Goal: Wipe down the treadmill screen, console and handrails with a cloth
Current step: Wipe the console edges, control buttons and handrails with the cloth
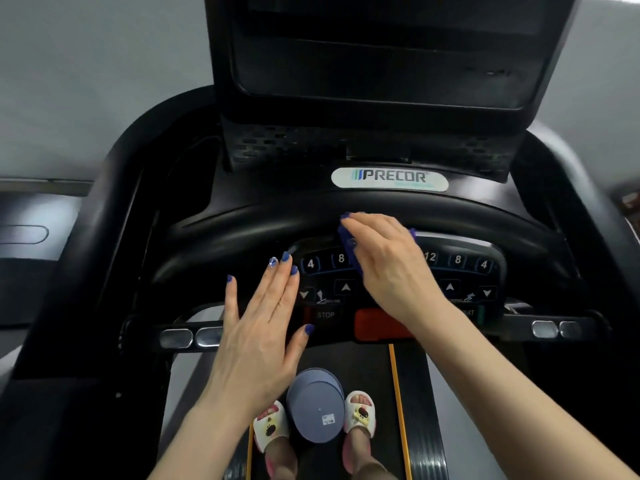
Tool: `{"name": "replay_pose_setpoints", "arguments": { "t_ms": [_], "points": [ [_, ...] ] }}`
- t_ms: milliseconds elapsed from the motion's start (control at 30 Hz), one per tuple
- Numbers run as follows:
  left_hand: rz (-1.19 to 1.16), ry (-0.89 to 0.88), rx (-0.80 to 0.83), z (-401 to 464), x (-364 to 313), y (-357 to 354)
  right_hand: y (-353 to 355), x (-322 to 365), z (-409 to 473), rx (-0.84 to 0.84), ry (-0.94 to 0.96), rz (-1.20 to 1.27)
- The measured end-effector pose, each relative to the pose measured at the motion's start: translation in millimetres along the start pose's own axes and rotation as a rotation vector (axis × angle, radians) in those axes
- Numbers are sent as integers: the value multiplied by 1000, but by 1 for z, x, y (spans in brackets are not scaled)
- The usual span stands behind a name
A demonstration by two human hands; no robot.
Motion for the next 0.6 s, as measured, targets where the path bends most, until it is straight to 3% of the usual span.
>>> {"name": "replay_pose_setpoints", "arguments": {
  "t_ms": [133,300,467,600],
  "points": [
    [-29,5,16,-11,5,-4,-14,27,8,103,102,-4],
    [-64,6,38,-28,9,-15,-19,38,22,76,79,-7],
    [-67,8,70,-40,14,-22,-45,71,21,204,288,-127],
    [-36,43,91,-56,27,-30,-45,72,21,151,306,-176]
  ]
}}
Point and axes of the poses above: each hand's wrist, its own z-axis towards the middle knuckle, its own y-axis out of the back of the hand, x = y × z, the point moved 9 cm from there along z, towards the middle knuckle, and after that the axes turned 8 degrees about x, right-handed, at the moved point
